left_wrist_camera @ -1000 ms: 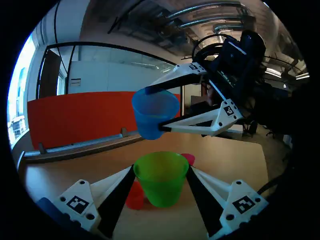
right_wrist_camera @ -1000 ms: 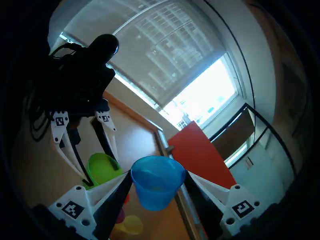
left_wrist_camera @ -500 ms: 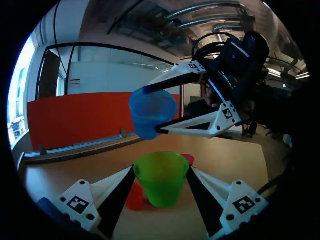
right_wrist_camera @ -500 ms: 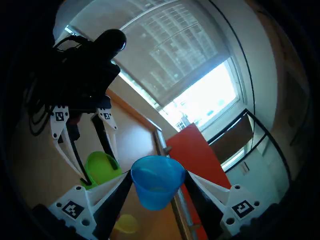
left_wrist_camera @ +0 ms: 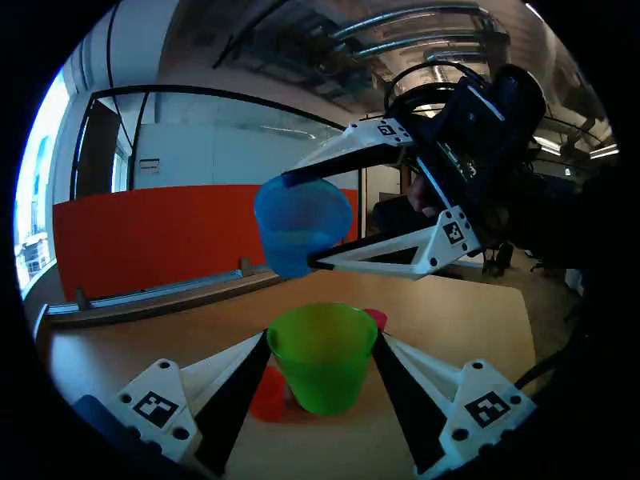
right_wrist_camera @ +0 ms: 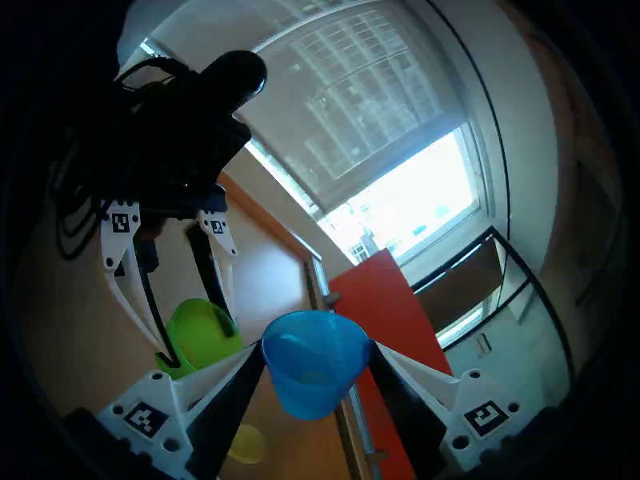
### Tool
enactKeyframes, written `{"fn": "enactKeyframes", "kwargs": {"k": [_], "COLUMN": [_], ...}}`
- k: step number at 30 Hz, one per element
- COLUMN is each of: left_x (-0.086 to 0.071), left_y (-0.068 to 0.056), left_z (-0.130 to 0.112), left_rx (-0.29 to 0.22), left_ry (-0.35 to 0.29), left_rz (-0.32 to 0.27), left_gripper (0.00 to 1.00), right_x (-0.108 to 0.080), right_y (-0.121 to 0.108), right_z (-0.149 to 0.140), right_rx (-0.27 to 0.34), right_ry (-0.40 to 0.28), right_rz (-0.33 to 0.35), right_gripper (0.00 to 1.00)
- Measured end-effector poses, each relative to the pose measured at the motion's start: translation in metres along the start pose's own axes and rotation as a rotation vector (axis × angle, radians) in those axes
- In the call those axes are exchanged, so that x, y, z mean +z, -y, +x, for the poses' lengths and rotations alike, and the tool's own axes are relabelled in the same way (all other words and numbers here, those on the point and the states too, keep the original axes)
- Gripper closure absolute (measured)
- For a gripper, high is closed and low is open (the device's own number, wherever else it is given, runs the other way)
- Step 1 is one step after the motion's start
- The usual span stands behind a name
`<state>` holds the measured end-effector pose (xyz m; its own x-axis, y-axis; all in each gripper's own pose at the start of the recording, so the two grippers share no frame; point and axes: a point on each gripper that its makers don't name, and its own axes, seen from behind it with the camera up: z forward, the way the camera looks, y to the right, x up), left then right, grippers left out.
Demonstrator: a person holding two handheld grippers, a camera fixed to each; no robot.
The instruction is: Pour water
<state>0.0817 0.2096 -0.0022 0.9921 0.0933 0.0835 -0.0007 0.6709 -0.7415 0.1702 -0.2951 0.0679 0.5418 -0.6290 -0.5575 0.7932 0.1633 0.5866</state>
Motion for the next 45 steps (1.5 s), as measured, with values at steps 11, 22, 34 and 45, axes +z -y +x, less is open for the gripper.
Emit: {"fn": "enactKeyframes", "kwargs": {"k": [11,22,34,45], "left_x": [0.0,0.0008,0.0032,0.0036], "left_y": [0.0001,0.0003,0.0005,0.002], "left_z": [0.0016,0.0009,0.0011,0.001], "left_rx": [0.005,0.005,0.002,0.002], "left_ry": [0.002,0.002,0.002,0.0], "left_rz": [0.0,-0.003,-0.007,-0.005], "left_gripper": [0.11,0.11,0.11,0.11], "right_x": [0.0022,0.003,0.0021,0.0025], "right_y": [0.0001,-0.0005,-0.0039,-0.0059], "right_z": [-0.0006,-0.0008,-0.0017,-0.0026], "right_rx": [-0.041,-0.063,-0.101,-0.143], "right_ry": [0.006,0.008,0.01,0.014], "right_rz": [-0.003,0.0,-0.005,-0.007], "right_gripper": [0.07,0.06,0.06,0.07]}}
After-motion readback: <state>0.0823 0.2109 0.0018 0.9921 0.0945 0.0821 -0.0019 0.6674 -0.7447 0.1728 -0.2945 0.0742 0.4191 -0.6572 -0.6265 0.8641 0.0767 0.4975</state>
